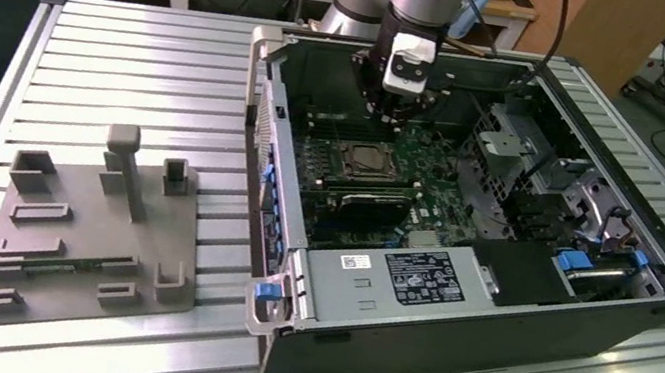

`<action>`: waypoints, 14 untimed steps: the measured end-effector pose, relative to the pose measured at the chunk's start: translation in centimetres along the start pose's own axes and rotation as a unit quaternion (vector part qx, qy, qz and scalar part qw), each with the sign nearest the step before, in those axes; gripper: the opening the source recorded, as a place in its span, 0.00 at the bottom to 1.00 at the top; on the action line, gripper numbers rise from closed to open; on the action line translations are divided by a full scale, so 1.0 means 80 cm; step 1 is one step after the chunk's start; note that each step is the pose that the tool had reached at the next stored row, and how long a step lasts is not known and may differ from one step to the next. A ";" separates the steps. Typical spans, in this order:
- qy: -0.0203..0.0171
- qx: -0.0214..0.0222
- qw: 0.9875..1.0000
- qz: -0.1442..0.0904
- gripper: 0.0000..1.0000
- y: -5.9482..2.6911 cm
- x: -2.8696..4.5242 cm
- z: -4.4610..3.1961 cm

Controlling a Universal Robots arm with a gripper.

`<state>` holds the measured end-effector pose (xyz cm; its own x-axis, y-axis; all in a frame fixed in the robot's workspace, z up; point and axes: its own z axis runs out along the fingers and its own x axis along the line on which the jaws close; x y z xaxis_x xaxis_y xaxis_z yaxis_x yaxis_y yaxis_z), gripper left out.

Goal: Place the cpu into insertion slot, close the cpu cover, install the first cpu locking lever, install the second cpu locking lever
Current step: 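Install the first cpu locking lever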

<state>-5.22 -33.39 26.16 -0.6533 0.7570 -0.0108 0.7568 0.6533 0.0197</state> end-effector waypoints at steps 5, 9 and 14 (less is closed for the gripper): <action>0.000 0.000 1.000 0.000 0.10 0.000 0.0001 0.0000; 0.000 0.000 1.000 0.000 0.10 0.000 0.0001 0.0000; 0.000 0.000 1.000 0.000 0.10 0.000 0.0002 0.0000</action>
<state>-5.24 -33.39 26.16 -0.6540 0.7564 -0.0109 0.7562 0.6540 0.0197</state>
